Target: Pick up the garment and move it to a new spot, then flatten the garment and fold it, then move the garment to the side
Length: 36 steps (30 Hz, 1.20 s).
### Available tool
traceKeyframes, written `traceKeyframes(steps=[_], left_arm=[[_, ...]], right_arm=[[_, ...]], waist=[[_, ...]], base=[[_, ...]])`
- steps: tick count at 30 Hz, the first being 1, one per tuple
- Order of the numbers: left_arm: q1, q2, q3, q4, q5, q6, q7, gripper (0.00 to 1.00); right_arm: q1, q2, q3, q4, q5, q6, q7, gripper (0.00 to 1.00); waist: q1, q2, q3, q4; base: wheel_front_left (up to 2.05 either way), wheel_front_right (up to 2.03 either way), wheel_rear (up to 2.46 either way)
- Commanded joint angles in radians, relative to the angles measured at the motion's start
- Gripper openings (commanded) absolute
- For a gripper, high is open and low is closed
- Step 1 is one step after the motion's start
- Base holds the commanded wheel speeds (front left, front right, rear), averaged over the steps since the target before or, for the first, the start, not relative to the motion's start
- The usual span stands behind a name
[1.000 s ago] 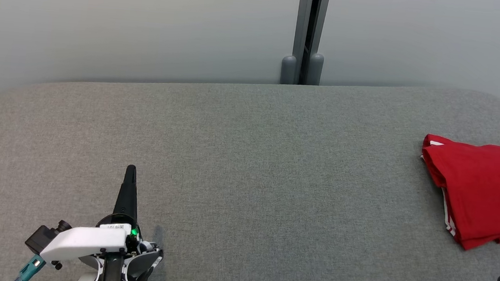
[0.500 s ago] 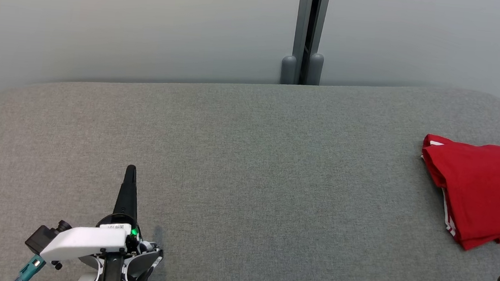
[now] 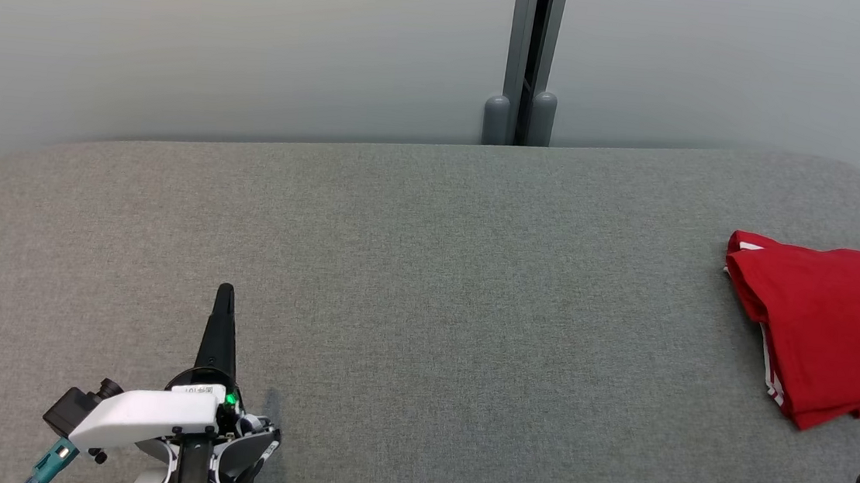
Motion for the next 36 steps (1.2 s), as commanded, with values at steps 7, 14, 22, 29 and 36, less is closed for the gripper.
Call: traceKeyframes(steps=[7, 14, 22, 29, 36], left_arm=[[-0.015, 0.003, 0.001, 0.001, 0.001, -0.004, -0.002, 0.0], [-0.015, 0.003, 0.001, 0.001, 0.001, -0.004, -0.002, 0.0], [-0.015, 0.003, 0.001, 0.001, 0.001, -0.004, -0.002, 0.0], [-0.015, 0.003, 0.001, 0.001, 0.001, -0.004, -0.002, 0.0], [-0.015, 0.003, 0.001, 0.0, 0.001, -0.004, -0.002, 0.0]], right_arm=[[0.005, -0.008, 0.001, 0.001, 0.005, 0.0, -0.001, 0.0], [0.005, -0.009, 0.001, 0.001, 0.006, 0.0, -0.002, 0.0], [0.005, -0.009, 0.002, 0.001, 0.007, 0.0, -0.003, 0.0], [0.006, -0.01, 0.003, 0.001, 0.006, 0.0, -0.003, 0.0], [0.006, -0.01, 0.003, 0.001, 0.007, 0.0, -0.004, 0.0]], waist=[[0.0, -0.0001, 0.0, 0.0], [0.0, -0.0001, 0.0, 0.0], [0.0, -0.0001, 0.0, 0.0], [0.0, -0.0001, 0.0, 0.0], [0.0, -0.0001, 0.0, 0.0]], base=[[0.0, 0.0, 0.0], [0.0, 0.0, 0.0], [0.0, 0.0, 0.0], [0.0, 0.0, 0.0], [0.0, 0.0, 0.0]])
